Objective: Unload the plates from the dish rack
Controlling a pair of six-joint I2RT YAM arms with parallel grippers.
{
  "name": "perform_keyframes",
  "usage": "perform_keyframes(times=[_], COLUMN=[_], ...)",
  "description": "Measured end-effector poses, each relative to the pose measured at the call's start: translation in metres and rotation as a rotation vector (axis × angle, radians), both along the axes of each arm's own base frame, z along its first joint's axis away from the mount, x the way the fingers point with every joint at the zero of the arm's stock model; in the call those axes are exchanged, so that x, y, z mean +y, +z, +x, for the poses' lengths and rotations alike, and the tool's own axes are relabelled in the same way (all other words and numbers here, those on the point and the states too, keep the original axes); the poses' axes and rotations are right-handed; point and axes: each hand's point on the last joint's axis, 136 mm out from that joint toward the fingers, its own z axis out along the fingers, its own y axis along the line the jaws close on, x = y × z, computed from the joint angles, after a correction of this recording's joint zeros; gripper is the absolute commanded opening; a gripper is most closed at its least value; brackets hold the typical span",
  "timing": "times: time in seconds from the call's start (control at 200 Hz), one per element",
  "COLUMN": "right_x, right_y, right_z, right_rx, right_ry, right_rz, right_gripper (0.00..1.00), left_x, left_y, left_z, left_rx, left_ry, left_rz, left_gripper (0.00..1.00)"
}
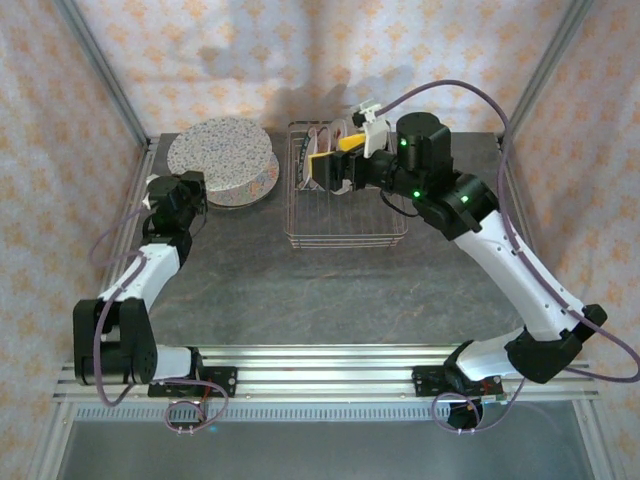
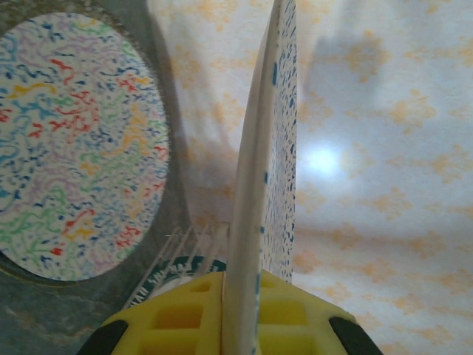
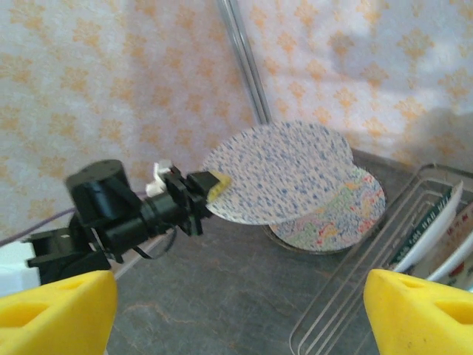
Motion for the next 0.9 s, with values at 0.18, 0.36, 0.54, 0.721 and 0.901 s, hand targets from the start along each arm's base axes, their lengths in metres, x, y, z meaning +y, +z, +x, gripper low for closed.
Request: perform_keyframes(times=[0.18,0.36,0.54,0.721,0.901], right_x=[0.011,0.017,0.018,0.016,0.014], right_y=[0.003,-0.006,-0.005,0.000,-0.002], right_z=[0.003,0.012,0.017,0.018,0.019], right_rx=[-0.029,-0.018,-0.021,-0.030,-0.024], right_ry=[0.016,0.010,-0.004,-0.020,-0.030], right_rz=[0.004,-0.012,-0.014,-0.010,-0.019], right_gripper=[0.87,0.87,0.87,0.88,0.88], left_x=[0.005,0.010,0.012,0.014,0.013], left_y=[-0.037,-0.073,-0.094,-0.098,-0.106], left_z=[0.014,0.030,0.052,0.072,0.083], left_rx=[0.063,0.101,0.121,0.106,0.105], left_ry=[0.003,0.007,-0.002,-0.019,-0.042], left_rz=[0.025,0.035,0.035,0.053,0.062], left_gripper=[0.00,0.00,0.00,0.00,0.00])
